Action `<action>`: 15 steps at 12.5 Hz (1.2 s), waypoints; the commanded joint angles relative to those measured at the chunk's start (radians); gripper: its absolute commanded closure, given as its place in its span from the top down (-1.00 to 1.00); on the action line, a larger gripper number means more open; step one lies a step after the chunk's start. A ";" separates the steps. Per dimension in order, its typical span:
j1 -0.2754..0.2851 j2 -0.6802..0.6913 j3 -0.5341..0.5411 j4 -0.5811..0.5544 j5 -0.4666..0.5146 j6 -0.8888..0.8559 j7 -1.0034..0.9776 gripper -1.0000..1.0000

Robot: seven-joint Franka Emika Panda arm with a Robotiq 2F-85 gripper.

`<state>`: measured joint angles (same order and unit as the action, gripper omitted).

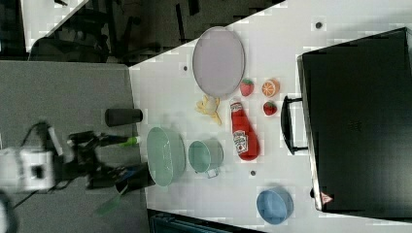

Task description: Pick Ketchup from the table and place it in strainer.

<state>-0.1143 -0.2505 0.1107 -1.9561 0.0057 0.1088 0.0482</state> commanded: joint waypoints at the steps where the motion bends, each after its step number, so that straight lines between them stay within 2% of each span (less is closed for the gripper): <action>1: -0.013 0.116 0.008 -0.105 0.008 0.086 -0.146 1.00; 6: -0.013 0.226 0.013 -0.213 0.008 0.352 -0.695 1.00; 9: -0.014 0.271 0.011 -0.281 0.008 0.503 -0.951 1.00; 11: -0.015 0.297 0.010 -0.332 0.008 0.601 -1.037 1.00; 15: -0.015 0.364 0.003 -0.424 0.007 0.731 -1.041 1.00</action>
<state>-0.1318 0.0862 0.1229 -2.3418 0.0142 0.8208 -0.9150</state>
